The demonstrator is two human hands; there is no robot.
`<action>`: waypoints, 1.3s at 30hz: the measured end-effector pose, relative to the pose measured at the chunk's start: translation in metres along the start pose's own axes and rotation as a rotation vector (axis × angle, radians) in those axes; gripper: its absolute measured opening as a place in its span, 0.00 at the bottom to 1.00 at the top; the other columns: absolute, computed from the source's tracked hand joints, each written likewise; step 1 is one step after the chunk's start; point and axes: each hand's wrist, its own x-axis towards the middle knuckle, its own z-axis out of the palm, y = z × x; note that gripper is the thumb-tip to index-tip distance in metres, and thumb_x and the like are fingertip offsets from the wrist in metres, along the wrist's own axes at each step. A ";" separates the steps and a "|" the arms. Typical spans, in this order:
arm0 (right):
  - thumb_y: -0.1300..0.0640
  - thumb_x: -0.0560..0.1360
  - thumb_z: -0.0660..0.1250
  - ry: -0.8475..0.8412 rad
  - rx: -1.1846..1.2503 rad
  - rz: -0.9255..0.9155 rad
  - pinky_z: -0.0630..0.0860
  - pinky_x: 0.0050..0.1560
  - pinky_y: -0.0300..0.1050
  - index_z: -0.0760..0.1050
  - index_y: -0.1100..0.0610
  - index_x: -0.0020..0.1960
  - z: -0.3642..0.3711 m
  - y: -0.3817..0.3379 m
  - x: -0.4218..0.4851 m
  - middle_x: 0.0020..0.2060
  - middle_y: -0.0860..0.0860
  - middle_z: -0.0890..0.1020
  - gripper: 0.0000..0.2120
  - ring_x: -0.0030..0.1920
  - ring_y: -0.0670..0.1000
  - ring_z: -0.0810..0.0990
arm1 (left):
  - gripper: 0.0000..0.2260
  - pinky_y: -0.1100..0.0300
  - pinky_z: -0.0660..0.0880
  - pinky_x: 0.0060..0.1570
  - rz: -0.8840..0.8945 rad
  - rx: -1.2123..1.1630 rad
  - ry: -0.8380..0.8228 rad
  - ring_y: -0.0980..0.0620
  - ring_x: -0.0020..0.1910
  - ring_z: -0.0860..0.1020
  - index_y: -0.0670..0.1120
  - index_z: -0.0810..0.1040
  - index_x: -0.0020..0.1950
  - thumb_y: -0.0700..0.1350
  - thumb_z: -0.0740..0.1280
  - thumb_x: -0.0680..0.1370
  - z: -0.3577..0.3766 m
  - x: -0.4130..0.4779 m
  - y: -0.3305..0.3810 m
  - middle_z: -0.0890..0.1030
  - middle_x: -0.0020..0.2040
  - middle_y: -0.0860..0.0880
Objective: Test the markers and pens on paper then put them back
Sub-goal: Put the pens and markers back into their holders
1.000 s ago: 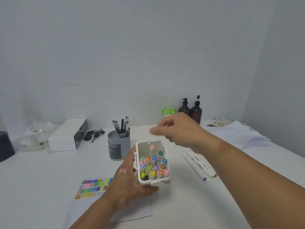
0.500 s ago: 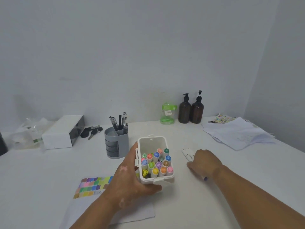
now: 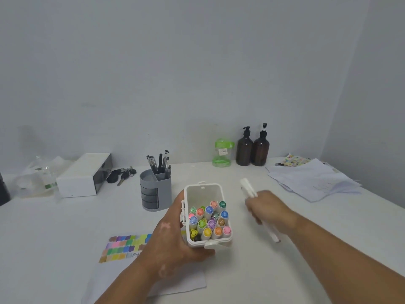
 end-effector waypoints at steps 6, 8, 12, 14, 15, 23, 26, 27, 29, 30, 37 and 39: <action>0.53 0.68 0.68 0.176 0.830 -0.245 0.75 0.37 0.44 0.79 0.55 0.31 -0.048 -0.096 -0.049 0.29 0.51 0.82 0.10 0.32 0.50 0.78 | 0.51 0.76 0.74 0.51 0.001 -0.009 -0.005 0.63 0.61 0.79 0.63 0.59 0.75 0.57 0.85 0.59 0.000 -0.002 0.002 0.79 0.62 0.66; 0.50 0.66 0.69 0.149 0.855 -0.347 0.75 0.33 0.42 0.81 0.52 0.28 -0.053 -0.119 -0.065 0.30 0.48 0.82 0.11 0.33 0.49 0.81 | 0.51 0.75 0.74 0.51 0.003 -0.009 -0.001 0.62 0.61 0.79 0.63 0.59 0.75 0.57 0.85 0.59 0.000 -0.002 0.002 0.79 0.61 0.65; 0.45 0.68 0.73 0.098 0.464 -0.601 0.78 0.38 0.46 0.83 0.47 0.36 -0.036 -0.132 -0.083 0.31 0.42 0.81 0.07 0.36 0.47 0.81 | 0.52 0.78 0.72 0.49 0.030 0.014 0.010 0.65 0.59 0.79 0.66 0.59 0.74 0.57 0.85 0.58 0.001 -0.002 0.001 0.79 0.61 0.66; 0.44 0.75 0.72 -0.015 0.278 -0.713 0.76 0.33 0.38 0.83 0.42 0.41 -0.027 -0.130 -0.087 0.32 0.40 0.83 0.06 0.33 0.42 0.81 | 0.51 0.80 0.71 0.48 0.028 0.020 0.022 0.67 0.58 0.78 0.70 0.58 0.72 0.57 0.85 0.58 0.002 -0.001 0.000 0.79 0.60 0.68; 0.43 0.77 0.71 -0.059 0.177 -0.751 0.75 0.34 0.36 0.83 0.41 0.42 -0.023 -0.130 -0.087 0.35 0.39 0.83 0.06 0.34 0.40 0.82 | 0.51 0.81 0.70 0.47 0.024 0.027 0.030 0.69 0.58 0.77 0.72 0.57 0.71 0.59 0.85 0.57 0.002 -0.001 0.001 0.78 0.59 0.70; 0.41 0.72 0.76 -0.224 -0.293 -0.703 0.84 0.41 0.42 0.85 0.47 0.49 -0.005 -0.124 -0.068 0.39 0.43 0.86 0.11 0.41 0.43 0.85 | 0.46 0.78 0.72 0.53 0.009 0.043 0.016 0.68 0.60 0.77 0.76 0.57 0.66 0.64 0.82 0.57 0.001 0.000 0.007 0.76 0.59 0.71; 0.42 0.69 0.79 -0.253 -0.211 -0.742 0.84 0.46 0.42 0.85 0.44 0.49 -0.008 -0.126 -0.061 0.42 0.40 0.86 0.11 0.44 0.41 0.85 | 0.46 0.73 0.76 0.54 0.002 0.012 0.017 0.65 0.58 0.78 0.72 0.60 0.68 0.60 0.83 0.57 0.000 0.001 0.008 0.78 0.58 0.68; 0.45 0.70 0.80 -0.271 -0.125 -0.731 0.84 0.46 0.42 0.85 0.45 0.49 -0.009 -0.126 -0.060 0.42 0.40 0.87 0.10 0.44 0.42 0.85 | 0.46 0.73 0.76 0.51 0.000 -0.001 0.021 0.64 0.58 0.79 0.71 0.61 0.68 0.59 0.84 0.58 -0.001 0.002 0.008 0.79 0.58 0.67; 0.51 0.72 0.80 -0.288 0.114 -0.694 0.84 0.42 0.43 0.86 0.48 0.46 -0.010 -0.123 -0.058 0.40 0.44 0.87 0.05 0.43 0.44 0.86 | 0.44 0.75 0.75 0.46 -0.030 -0.022 0.030 0.66 0.57 0.79 0.71 0.62 0.66 0.56 0.84 0.59 -0.004 0.001 0.009 0.79 0.58 0.69; 0.53 0.73 0.78 -0.255 0.226 -0.682 0.84 0.41 0.42 0.86 0.49 0.45 -0.011 -0.121 -0.057 0.40 0.45 0.87 0.02 0.42 0.44 0.86 | 0.43 0.76 0.75 0.44 -0.054 -0.033 0.027 0.67 0.56 0.79 0.73 0.62 0.65 0.56 0.85 0.59 -0.007 0.000 0.010 0.78 0.57 0.70; 0.55 0.76 0.74 -0.076 0.530 -0.348 0.79 0.32 0.40 0.85 0.52 0.37 0.007 -0.080 -0.054 0.34 0.50 0.84 0.09 0.33 0.46 0.83 | 0.42 0.59 0.81 0.49 -0.237 -0.064 0.037 0.58 0.54 0.83 0.67 0.69 0.65 0.51 0.86 0.58 -0.086 -0.008 0.013 0.83 0.57 0.60; 0.53 0.75 0.75 -0.145 0.335 -0.295 0.79 0.32 0.38 0.84 0.54 0.38 0.031 -0.064 -0.059 0.34 0.48 0.85 0.08 0.33 0.44 0.83 | 0.41 0.56 0.81 0.52 -0.308 -0.081 0.056 0.57 0.54 0.83 0.66 0.70 0.65 0.47 0.86 0.58 -0.114 -0.006 0.009 0.84 0.57 0.59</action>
